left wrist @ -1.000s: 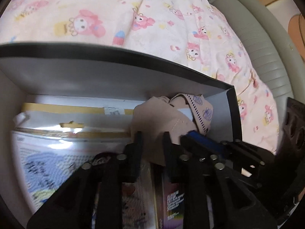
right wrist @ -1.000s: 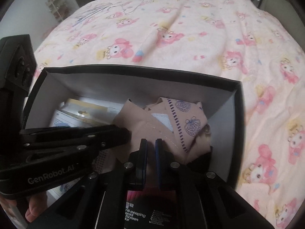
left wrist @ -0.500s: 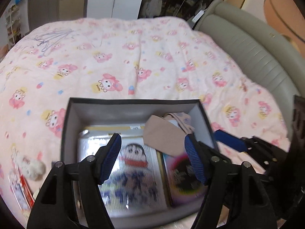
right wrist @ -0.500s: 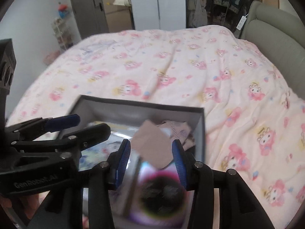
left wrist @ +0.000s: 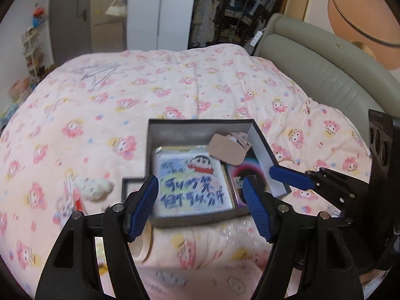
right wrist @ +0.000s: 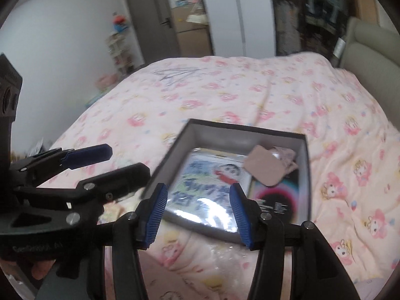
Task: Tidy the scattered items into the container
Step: 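Move the left gripper to the yellow babi card on the bedspread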
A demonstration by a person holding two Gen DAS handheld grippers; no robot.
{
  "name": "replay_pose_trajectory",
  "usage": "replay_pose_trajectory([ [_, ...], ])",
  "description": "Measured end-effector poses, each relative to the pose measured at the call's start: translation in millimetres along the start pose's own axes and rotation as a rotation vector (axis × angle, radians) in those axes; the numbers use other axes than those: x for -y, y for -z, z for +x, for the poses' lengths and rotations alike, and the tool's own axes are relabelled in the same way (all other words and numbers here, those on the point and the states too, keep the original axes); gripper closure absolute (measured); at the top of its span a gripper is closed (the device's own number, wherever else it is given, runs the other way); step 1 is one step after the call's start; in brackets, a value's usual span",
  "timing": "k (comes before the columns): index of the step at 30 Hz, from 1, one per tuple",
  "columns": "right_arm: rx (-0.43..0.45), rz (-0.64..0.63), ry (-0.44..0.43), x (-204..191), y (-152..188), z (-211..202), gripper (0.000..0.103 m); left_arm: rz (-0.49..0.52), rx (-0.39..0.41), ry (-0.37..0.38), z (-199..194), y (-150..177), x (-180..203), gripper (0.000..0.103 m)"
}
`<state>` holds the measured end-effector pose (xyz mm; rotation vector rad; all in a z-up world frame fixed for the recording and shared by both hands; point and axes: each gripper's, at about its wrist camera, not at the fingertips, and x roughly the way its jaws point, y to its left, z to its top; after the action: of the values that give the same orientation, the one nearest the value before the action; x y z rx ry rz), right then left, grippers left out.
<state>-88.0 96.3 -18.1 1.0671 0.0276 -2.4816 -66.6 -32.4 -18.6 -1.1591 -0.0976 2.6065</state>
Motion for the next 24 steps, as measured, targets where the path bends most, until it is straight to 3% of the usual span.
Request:
replay_pose_trajectory([
  [12, -0.071, -0.260, -0.115, -117, 8, 32, 0.055, -0.223, 0.028, -0.152, -46, 63, -99, 0.032],
  [24, -0.216, -0.355, -0.193, -180, 24, 91, 0.055, -0.402, 0.000, -0.179, -37, 110, -174, 0.032],
])
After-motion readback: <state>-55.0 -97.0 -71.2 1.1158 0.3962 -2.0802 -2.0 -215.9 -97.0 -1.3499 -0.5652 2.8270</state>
